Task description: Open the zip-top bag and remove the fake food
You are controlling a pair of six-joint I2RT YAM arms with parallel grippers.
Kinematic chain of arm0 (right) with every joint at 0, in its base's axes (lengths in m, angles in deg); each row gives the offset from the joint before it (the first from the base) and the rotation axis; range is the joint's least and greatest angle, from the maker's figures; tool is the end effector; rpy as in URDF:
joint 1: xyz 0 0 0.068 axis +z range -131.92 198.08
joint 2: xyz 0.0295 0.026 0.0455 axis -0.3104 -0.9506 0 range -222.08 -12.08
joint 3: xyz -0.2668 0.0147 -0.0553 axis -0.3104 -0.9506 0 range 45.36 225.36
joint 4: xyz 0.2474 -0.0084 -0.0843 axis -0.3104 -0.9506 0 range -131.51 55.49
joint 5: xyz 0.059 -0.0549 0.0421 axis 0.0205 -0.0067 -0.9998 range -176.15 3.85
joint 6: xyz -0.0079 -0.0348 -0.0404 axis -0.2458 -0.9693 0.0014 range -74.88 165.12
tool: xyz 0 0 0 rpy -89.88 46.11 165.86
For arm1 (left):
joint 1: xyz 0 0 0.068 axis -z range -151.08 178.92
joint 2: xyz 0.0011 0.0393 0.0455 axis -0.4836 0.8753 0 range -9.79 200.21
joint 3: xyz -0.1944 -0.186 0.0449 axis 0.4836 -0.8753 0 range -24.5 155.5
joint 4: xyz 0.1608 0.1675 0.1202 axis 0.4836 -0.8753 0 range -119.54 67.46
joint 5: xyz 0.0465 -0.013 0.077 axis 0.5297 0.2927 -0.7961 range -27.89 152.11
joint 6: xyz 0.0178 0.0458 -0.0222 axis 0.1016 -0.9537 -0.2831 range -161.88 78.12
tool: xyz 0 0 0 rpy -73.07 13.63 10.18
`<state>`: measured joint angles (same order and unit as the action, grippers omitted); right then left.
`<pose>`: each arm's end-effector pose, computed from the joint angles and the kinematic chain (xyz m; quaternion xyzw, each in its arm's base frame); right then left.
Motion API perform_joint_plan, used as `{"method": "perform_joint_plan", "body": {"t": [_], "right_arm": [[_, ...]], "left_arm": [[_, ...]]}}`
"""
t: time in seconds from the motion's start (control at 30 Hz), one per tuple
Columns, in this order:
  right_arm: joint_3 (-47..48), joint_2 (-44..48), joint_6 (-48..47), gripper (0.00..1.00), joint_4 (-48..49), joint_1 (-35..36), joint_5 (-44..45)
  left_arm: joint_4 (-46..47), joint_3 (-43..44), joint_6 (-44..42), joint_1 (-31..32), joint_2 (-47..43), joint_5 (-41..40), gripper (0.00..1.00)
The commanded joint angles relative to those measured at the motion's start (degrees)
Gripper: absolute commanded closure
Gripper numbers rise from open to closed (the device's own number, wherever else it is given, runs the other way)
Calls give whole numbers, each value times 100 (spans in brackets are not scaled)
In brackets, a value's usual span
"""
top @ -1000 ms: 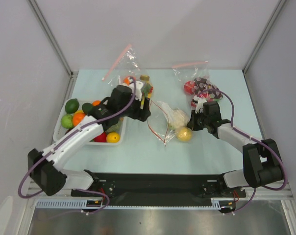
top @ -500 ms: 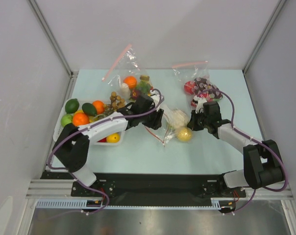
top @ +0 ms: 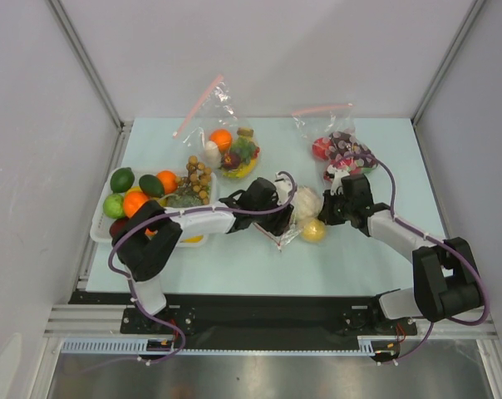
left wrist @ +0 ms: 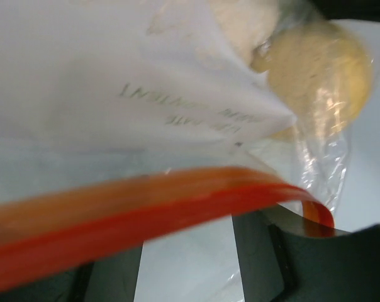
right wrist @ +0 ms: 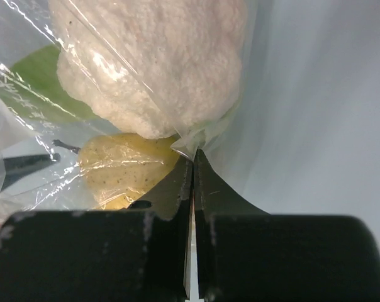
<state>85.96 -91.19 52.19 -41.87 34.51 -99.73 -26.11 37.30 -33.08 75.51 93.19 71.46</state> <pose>0.2613 0.0857 0.1892 -0.1194 0.9135 0.1833 0.3429 0.2574 -0.2804 0.1777 0.3276 0.8603 -0.2447 0.3045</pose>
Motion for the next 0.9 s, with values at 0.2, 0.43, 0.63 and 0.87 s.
{"method": "perform_joint_plan", "body": {"t": [0.2, 0.43, 0.63, 0.87], "right_arm": [[115, 89, 163, 100, -398, 256, 277], [115, 106, 137, 100, -486, 300, 295], [124, 107, 128, 100, -477, 317, 295], [124, 80, 119, 100, -469, 309, 304]], "left_arm": [[1342, -265, 96, 131, 134, 621, 41], [1544, -195, 148, 131, 258, 928, 38], [1561, -2, 157, 149, 477, 1104, 45], [1404, 25, 34, 140, 486, 1210, 76]]}}
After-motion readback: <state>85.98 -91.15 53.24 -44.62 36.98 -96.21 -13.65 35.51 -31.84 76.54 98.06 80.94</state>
